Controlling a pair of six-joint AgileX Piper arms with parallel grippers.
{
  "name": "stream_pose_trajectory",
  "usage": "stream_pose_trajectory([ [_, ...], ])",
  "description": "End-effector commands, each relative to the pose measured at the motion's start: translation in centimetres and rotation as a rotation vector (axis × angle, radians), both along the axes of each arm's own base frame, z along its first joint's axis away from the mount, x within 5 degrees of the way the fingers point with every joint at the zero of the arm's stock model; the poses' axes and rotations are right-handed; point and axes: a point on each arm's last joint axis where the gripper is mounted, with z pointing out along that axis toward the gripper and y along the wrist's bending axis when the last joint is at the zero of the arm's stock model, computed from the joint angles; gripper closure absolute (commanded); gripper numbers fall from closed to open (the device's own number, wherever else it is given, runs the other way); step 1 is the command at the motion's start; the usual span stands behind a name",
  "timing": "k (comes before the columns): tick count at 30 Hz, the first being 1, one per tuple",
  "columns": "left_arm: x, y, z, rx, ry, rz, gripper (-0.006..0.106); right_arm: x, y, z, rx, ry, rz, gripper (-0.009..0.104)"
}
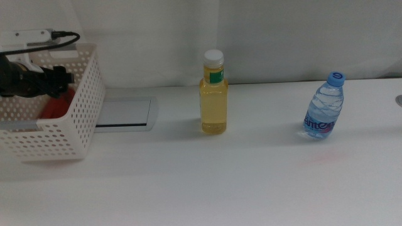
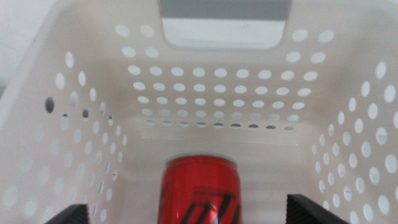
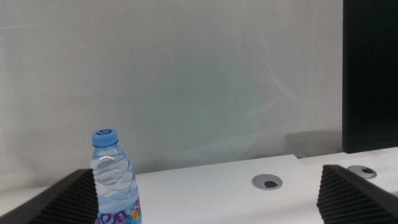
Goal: Use arms to grab the bottles and put them into the dustbin to the left of the table.
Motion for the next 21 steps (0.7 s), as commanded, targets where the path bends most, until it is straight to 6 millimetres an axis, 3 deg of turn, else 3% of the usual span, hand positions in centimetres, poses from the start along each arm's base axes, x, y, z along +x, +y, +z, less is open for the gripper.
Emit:
stream_pose_trajectory([
  [1,0.1,0.1,0.6,-0.005,-0.035,0.008,0.015,-0.1,0.0,-1.1,-0.008,0.004,-0.006,0.001],
  [7,-0.3,0.0,2.5,-0.001,-0.08,0.009,0.015,-0.1,0.0,-1.1,-0.008,0.004,-0.006,0.001],
  [16,-3.0,-0.6,10.1,0.033,-0.248,0.0,0.015,-0.1,0.0,-1.1,-0.008,0.004,-0.006,0.001],
  [21,-5.6,-2.4,14.3,0.037,-0.292,-0.032,0.016,-0.1,0.0,-1.1,-0.008,0.004,-0.006,0.001],
])
